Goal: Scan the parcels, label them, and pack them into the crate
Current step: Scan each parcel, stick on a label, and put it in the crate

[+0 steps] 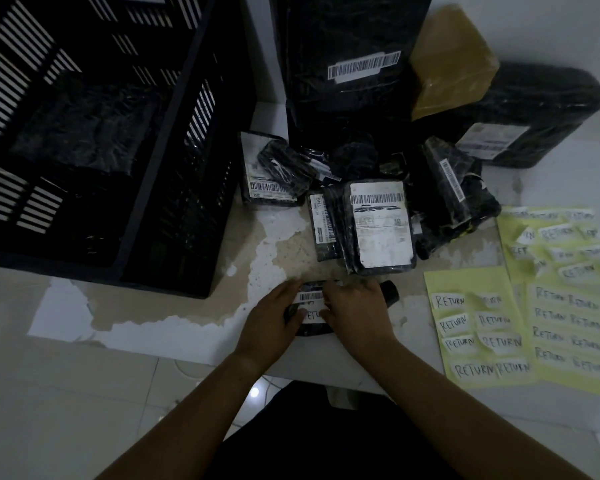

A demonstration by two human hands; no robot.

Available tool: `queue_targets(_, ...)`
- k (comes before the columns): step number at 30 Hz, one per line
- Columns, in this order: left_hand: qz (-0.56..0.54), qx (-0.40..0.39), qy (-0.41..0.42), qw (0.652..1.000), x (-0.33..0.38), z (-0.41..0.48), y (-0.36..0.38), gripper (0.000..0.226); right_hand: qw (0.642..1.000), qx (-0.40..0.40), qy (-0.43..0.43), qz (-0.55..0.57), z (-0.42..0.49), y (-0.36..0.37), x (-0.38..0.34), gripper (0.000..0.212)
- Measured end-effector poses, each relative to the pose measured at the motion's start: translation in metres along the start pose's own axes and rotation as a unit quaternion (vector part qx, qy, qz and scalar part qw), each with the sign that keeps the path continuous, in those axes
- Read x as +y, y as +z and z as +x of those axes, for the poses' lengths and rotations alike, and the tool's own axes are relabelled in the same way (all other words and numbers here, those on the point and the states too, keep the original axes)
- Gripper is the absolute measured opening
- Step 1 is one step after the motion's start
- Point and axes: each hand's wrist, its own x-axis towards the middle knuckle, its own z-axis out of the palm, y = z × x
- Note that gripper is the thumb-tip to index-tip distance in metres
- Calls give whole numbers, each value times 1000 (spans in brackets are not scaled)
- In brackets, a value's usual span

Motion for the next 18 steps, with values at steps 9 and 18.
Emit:
queue_targets(9, -62, 52, -26, 996, 7, 6, 7, 43, 999, 34, 26, -11, -2, 0, 11, 40)
queue_targets(18, -186, 105, -41, 976, 24, 2, -28, 36, 947, -23, 102, 303, -8, -32, 1, 77)
